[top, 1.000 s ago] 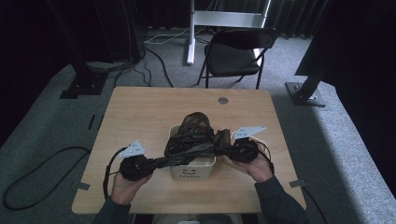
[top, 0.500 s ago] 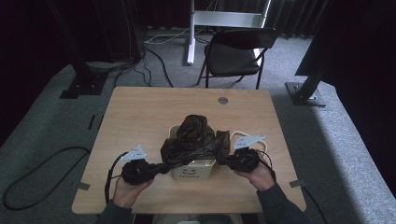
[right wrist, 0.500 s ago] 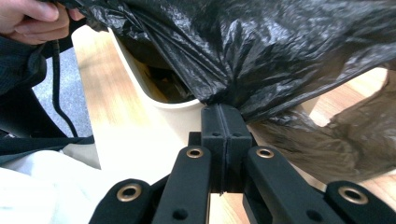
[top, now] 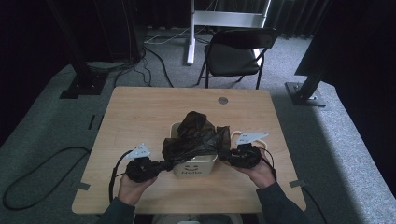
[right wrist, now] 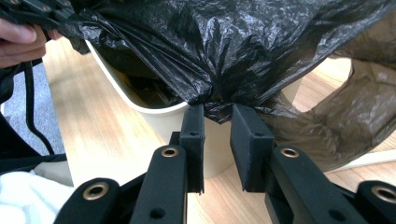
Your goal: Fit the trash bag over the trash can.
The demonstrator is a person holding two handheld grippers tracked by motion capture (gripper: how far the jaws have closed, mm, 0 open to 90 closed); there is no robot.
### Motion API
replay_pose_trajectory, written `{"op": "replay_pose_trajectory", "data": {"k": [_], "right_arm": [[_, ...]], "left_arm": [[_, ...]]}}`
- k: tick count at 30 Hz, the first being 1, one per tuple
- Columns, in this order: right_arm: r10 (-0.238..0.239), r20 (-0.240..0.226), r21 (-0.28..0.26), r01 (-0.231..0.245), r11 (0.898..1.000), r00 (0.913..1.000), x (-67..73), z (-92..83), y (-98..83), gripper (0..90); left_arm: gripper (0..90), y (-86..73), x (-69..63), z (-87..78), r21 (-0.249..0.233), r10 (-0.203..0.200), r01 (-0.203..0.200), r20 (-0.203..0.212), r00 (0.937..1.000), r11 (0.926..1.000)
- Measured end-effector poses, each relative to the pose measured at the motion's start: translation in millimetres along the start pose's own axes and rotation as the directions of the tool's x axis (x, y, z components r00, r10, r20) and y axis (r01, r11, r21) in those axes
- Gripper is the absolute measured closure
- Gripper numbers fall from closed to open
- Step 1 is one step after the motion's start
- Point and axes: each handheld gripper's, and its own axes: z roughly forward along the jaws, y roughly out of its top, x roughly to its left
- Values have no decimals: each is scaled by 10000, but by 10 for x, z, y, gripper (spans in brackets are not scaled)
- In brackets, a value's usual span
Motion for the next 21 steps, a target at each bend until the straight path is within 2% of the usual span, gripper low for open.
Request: {"op": "replay_pose_trajectory", "data": {"k": [4,9,13,16,21], "right_arm": [[113,84,-91,-112,9999,9999,-26,17,10,749],[154,565,-127,-147,9998,9983,-57,46,51,741],[90,793,-179,-76,9998,9968,-76,33,73,682],[105,891,-371,-72,9993,9960,-79,-10,93,602],[138,1057,-695,-64,9976,9943,-72,-47,179,560]], "left_arm": [[872,18,24,30,-38,-132,131,-67,9999,9999],[874,44,88,79,-202,-357,357,-17,9994,9992],[882,60,121,99,-296,-466,466,-10,9989,9985],[892,67,128,107,-309,-482,482,-1,9988,9984],[896,75,122,112,-273,-461,460,-35,9989,9986]]}}
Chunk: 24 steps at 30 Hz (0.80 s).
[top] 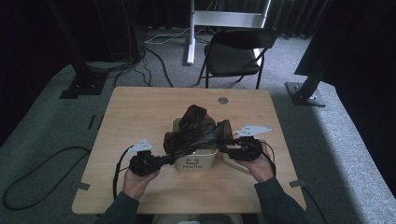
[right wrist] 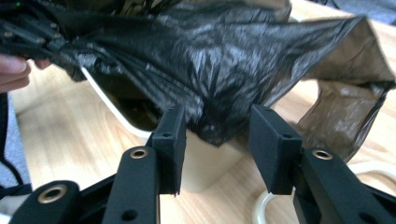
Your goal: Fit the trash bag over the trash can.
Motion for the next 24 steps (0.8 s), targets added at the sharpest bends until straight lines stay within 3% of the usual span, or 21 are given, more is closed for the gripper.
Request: {"op": "replay_pose_trajectory", "data": {"k": [5,8,15,24], "right_arm": [[64,375,-323,-51,9995,9993,10,37,103,553],[7,419,-254,4,9997,9991,20,104,159,558],[-22,405,-76,25,10000,9992,30,128,170,872],[-120,-4,34,120,9999,9999,100,-23,40,896]], "left_arm": [[898,3,-8,17,-7,-10,10,13,10000,10000],[898,6,-28,40,21,-7,7,56,10000,10000],[899,-1,-46,47,45,36,-37,104,9999,10000],[899,-23,-88,35,20,43,-44,156,9999,10000]]}}
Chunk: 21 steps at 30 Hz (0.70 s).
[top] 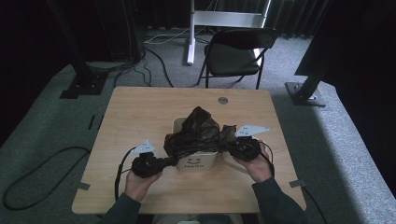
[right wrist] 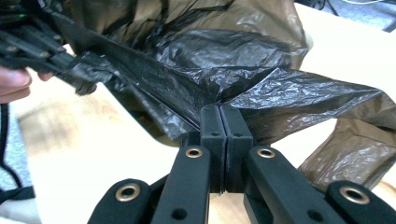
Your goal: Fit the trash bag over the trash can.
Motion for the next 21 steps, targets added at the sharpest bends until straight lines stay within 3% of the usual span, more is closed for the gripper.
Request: {"op": "replay_pose_trajectory", "data": {"k": [9,13,21], "right_arm": [[-61,-659,186,73,9998,9978,71,-54,-163,894],[-188,-758,465,224,9987,9969,99,-20,-211,897],[86,-809,760,-24,9971,9967,51,89,-265,896]], "left_arm": [[899,-23,-37,28,107,61,-61,-2,10000,9999],[898,-32,-36,35,143,42,-43,39,10000,9999],[895,-53,-6,19,148,-75,75,-17,10000,9999]]}}
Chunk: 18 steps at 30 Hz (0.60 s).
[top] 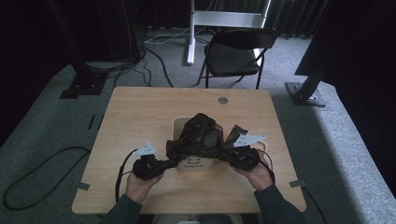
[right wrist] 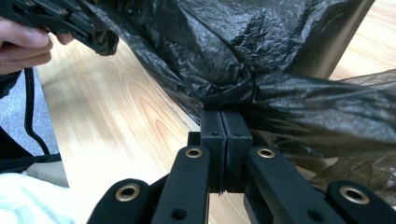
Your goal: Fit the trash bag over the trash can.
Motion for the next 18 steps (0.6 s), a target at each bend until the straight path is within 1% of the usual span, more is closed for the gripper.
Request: {"op": "replay_pose_trajectory", "data": {"k": [4,8,12,18], "right_arm": [[29,-14,85,-29,10000,10000,-10,35,-15,895],[27,-9,113,-26,9999,10000,-8,41,-19,895],[-22,-18,136,22,9999,10000,-3,48,-19,895],[-79,-29,211,80,9997,10000,2,63,-26,895]], "left_arm": [[866,-18,30,-41,-70,-81,81,-130,9999,9999],[768,-33,21,-91,-116,-78,75,-248,9997,9999],[663,-43,-19,-162,-189,92,-98,-353,9993,9998],[590,-29,-86,-303,-421,422,-440,-427,9982,9981]]}}
